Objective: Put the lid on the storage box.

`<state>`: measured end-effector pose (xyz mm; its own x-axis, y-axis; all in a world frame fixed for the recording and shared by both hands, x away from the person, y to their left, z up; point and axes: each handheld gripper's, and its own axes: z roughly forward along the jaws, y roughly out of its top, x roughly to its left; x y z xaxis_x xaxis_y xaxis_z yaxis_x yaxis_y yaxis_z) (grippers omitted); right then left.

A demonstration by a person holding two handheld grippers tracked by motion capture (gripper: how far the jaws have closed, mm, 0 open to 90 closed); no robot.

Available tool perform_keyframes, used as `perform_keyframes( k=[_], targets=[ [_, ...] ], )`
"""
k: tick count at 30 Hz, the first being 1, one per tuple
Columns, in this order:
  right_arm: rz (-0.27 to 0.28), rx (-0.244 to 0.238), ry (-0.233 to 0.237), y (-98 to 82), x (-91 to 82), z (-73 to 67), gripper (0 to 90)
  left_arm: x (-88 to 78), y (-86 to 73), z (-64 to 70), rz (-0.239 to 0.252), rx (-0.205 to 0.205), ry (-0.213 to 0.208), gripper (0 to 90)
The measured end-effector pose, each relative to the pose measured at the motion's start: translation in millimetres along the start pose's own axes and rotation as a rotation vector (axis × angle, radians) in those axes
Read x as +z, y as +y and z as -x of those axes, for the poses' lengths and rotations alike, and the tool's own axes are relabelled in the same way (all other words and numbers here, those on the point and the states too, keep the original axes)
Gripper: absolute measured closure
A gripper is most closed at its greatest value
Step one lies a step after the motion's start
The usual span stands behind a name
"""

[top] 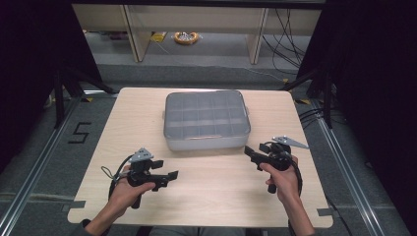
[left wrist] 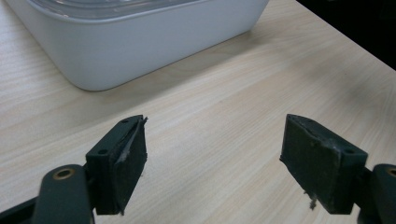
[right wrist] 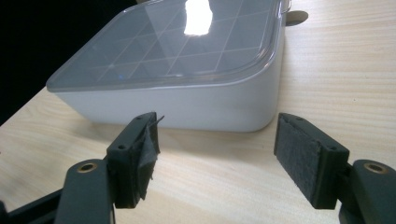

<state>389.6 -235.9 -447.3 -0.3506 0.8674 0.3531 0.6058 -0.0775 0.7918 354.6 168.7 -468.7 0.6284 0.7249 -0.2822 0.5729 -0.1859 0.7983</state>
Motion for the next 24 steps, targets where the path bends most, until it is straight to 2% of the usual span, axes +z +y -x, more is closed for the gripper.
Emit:
perform_keyframes(
  k=[7,8,9,11,12,13,14,17,19,21,24],
  targets=[
    [-0.008,0.0,0.026,-10.8,-4.2,-6.4,28.9,-2.2,-6.5,4.2,-0.006,0.002,-0.004,21.9],
    [-0.024,-0.018,0.023,-12.3,-5.2,-6.5,28.2,-2.6,-7.2,4.3,-0.011,0.006,-0.01,21.9],
    [-0.02,-0.004,0.042,-13.5,-6.0,-7.7,27.7,-2.9,-8.2,5.0,-0.009,0.004,-0.009,21.8],
    [-0.046,0.009,0.031,-15.9,-8.7,-10.3,27.3,-3.3,-10.5,6.0,-0.012,0.005,-0.013,21.6],
    [-0.025,0.002,0.043,-18.2,-7.9,-10.3,26.8,-3.8,-11.1,6.2,-0.02,0.006,-0.016,21.6],
    [-0.025,-0.01,0.039,-19.1,-8.5,-10.0,26.5,-3.3,-12.6,6.8,-0.013,0.005,-0.017,21.6],
    [-0.026,0.008,0.045,-20.4,-9.6,-12.2,26.4,-3.3,-12.6,6.8,-0.013,0.005,-0.017,21.6],
    [-0.05,0.003,0.048,-24.0,-14.6,-14.8,26.0,-4.3,-16.2,9.7,-0.024,0.006,-0.019,21.6],
    [-0.037,0.002,0.052,-27.6,-15.3,-15.9,25.5,-4.6,-17.9,11.3,-0.017,0.007,-0.021,21.6],
    [-0.049,-0.036,0.038,-30.6,-17.4,-15.8,25.2,-6.3,-18.9,12.4,-0.026,0.015,-0.017,21.6],
    [-0.052,-0.033,0.054,-36.7,-18.6,-16.0,24.7,-7.1,-21.4,14.3,-0.025,0.022,-0.019,21.6]
  ],
)
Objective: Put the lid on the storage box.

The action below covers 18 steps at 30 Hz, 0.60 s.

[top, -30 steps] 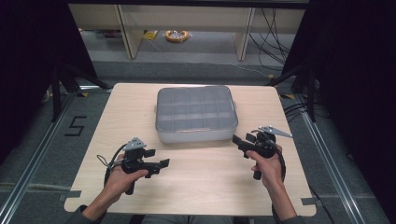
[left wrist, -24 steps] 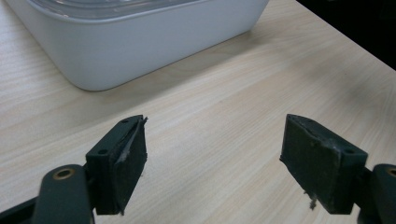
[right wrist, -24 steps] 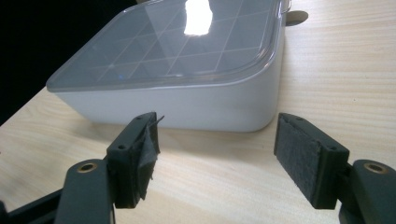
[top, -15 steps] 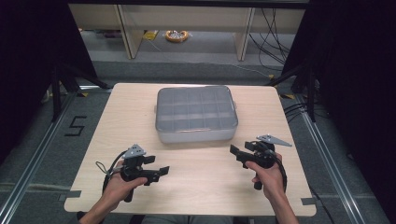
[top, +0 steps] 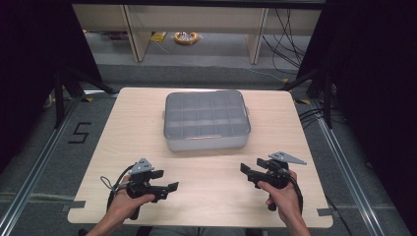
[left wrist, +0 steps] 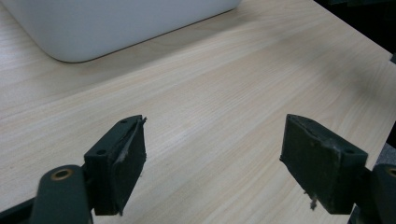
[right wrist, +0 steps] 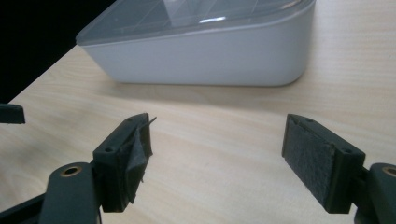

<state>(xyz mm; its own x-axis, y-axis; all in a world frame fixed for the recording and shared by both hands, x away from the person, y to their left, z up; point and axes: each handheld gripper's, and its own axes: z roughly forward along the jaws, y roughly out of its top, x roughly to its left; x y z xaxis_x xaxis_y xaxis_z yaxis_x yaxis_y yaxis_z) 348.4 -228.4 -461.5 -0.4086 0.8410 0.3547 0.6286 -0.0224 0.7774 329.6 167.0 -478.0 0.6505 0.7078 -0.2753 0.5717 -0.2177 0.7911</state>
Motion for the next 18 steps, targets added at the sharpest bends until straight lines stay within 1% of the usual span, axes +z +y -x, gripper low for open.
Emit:
perform_keyframes(
  k=[3,4,5,6,7,8,9,10,11,12,13,15,16,17,18],
  targets=[
    [-0.011,0.023,0.025,-6.6,-1.8,-0.2,24.4,-0.4,-2.5,1.1,-0.006,0.001,0.0,21.6],
    [-0.011,0.023,0.025,-6.6,-1.8,-0.2,24.4,-0.4,-2.5,1.1,-0.006,0.001,0.0,21.6],
    [-0.019,0.018,0.031,-10.1,-4.2,-0.4,24.2,0.2,-4.5,2.0,-0.004,-0.003,-0.008,21.6],
    [-0.029,0.016,0.021,-11.2,-5.3,-1.1,23.9,0.2,-5.2,2.1,-0.007,-0.002,-0.01,21.5],
    [-0.017,0.017,0.038,-13.5,-5.1,-1.4,23.4,0.5,-6.3,3.0,-0.005,-0.007,-0.008,21.4],
    [-0.034,0.018,0.039,-15.2,-6.9,-2.3,22.9,-0.6,-6.9,3.1,-0.019,0.004,-0.002,21.4],
    [-0.019,0.0,0.049,-17.2,-6.3,-1.3,22.4,-0.4,-7.7,3.7,-0.02,0.003,-0.005,21.4],
    [-0.013,-0.03,0.053,-17.9,-6.9,0.3,21.9,-0.4,-7.7,3.7,-0.02,0.003,-0.005,21.3],
    [-0.013,-0.03,0.053,-17.9,-6.9,0.3,21.9,-0.5,-8.4,3.7,-0.023,0.009,-0.007,21.3],
    [-0.021,-0.031,0.058,-20.0,-9.1,-1.2,20.0,-0.6,-10.3,4.7,-0.031,0.013,-0.004,21.1],
    [-0.011,-0.032,0.073,-21.5,-8.7,-2.0,19.1,0.0,-11.1,5.0,-0.029,0.008,-0.01,21.0],
    [-0.016,-0.035,0.077,-22.5,-10.4,-3.0,18.7,0.2,-12.2,5.2,-0.031,0.008,-0.012,20.4],
    [-0.007,-0.053,0.079,-25.0,-10.5,-4.3,17.4,1.0,-14.2,6.0,-0.036,0.001,-0.009,19.6],
    [-0.007,-0.053,0.079,-25.0,-10.5,-4.3,17.4,1.0,-14.2,6.0,-0.036,0.001,-0.009,18.5],
    [-0.012,-0.051,0.091,-27.4,-12.3,-6.3,17.1,1.6,-15.9,5.6,-0.043,-0.005,-0.015,17.6]
  ],
)
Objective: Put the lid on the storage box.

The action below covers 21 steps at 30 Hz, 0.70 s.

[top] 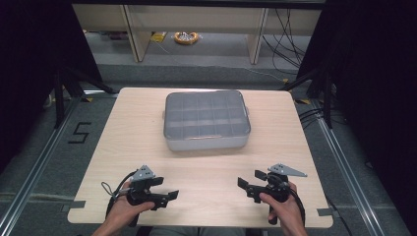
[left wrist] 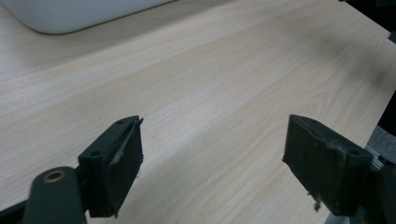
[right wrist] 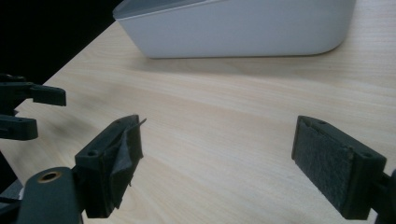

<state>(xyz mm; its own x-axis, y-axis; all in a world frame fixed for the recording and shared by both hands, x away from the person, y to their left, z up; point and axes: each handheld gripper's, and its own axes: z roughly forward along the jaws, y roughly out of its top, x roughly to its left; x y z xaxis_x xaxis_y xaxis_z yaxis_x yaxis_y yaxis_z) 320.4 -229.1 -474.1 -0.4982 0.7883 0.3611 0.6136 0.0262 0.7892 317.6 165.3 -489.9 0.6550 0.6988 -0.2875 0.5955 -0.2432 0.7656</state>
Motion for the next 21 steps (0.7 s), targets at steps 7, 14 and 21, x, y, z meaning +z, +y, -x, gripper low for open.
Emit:
perform_keyframes(
  k=[7,14,21],
  targets=[
    [-0.022,0.022,-0.006,-8.2,-3.4,-8.3,16.1,-2.7,-5.2,1.4,-0.001,0.021,0.002,15.1],
    [-0.027,-0.04,0.001,-16.9,-9.3,-9.3,16.1,-5.8,-13.3,7.1,-0.015,0.037,0.004,15.1],
    [-0.041,-0.045,0.009,-26.3,-16.4,-15.1,16.1,-9.1,-21.4,13.0,-0.037,0.038,0.003,15.1]
  ],
)
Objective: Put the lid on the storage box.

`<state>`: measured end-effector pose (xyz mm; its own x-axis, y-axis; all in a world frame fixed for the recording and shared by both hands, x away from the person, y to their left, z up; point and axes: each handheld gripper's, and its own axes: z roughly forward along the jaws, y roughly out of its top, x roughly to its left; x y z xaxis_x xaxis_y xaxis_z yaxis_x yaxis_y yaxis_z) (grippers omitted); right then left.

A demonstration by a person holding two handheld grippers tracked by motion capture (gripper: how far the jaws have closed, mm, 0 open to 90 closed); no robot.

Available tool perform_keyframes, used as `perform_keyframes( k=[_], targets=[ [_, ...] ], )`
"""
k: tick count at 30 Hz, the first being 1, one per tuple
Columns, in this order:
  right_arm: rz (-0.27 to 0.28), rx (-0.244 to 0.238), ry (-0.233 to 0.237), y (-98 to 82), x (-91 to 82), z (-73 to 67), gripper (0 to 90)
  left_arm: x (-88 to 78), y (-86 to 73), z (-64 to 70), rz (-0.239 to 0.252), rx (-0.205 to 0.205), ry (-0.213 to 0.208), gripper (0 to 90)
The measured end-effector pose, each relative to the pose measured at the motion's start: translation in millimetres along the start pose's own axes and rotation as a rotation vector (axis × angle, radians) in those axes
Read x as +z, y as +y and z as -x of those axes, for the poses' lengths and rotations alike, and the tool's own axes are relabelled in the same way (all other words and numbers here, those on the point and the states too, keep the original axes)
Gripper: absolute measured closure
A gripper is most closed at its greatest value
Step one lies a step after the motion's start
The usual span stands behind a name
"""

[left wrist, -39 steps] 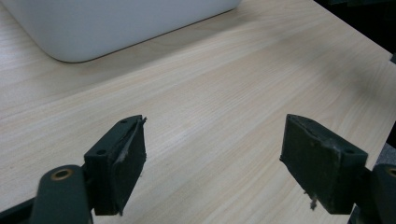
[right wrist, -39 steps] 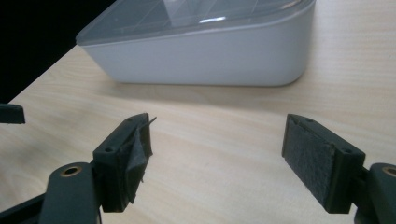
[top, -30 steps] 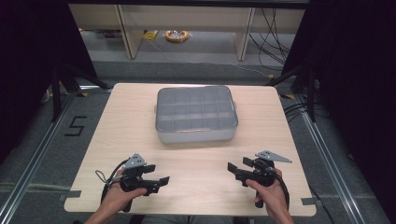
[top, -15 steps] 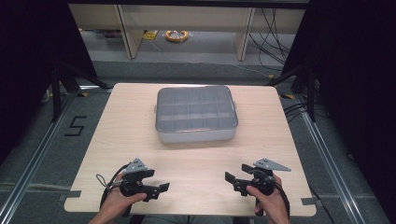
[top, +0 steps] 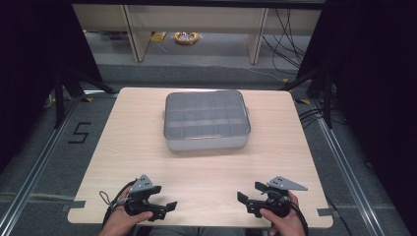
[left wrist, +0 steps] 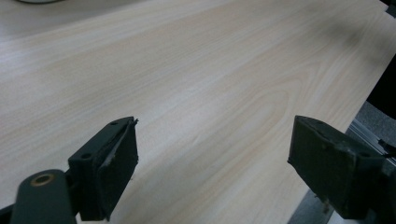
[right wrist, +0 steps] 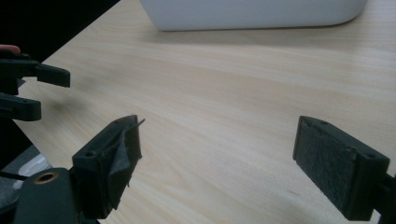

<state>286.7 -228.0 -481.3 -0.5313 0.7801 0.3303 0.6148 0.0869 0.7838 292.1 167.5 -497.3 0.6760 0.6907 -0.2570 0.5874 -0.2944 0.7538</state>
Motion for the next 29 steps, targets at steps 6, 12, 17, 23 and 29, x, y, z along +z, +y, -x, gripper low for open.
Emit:
perform_keyframes(
  k=[6,12,17,23,29],
  targets=[
    [-0.017,0.021,0.01,-10.2,-6.6,-6.5,16.1,-2.6,-6.1,7.1,-0.013,0.004,-0.014,15.1],
    [-0.037,0.039,0.023,-22.5,-11.6,-12.8,16.1,-4.7,-10.2,11.5,-0.013,0.002,-0.013,15.1],
    [-0.048,0.013,0.009,-26.6,-14.0,-10.9,16.1,-7.2,-13.1,12.9,-0.018,0.005,-0.015,15.1],
    [-0.047,0.008,0.009,-28.6,-14.3,-8.9,16.1,-8.1,-12.9,10.9,-0.022,0.002,-0.008,15.1],
    [-0.06,0.046,0.02,-29.2,-14.7,-11.0,16.1,-7.6,-13.0,10.6,-0.024,0.003,-0.008,15.1]
  ],
)
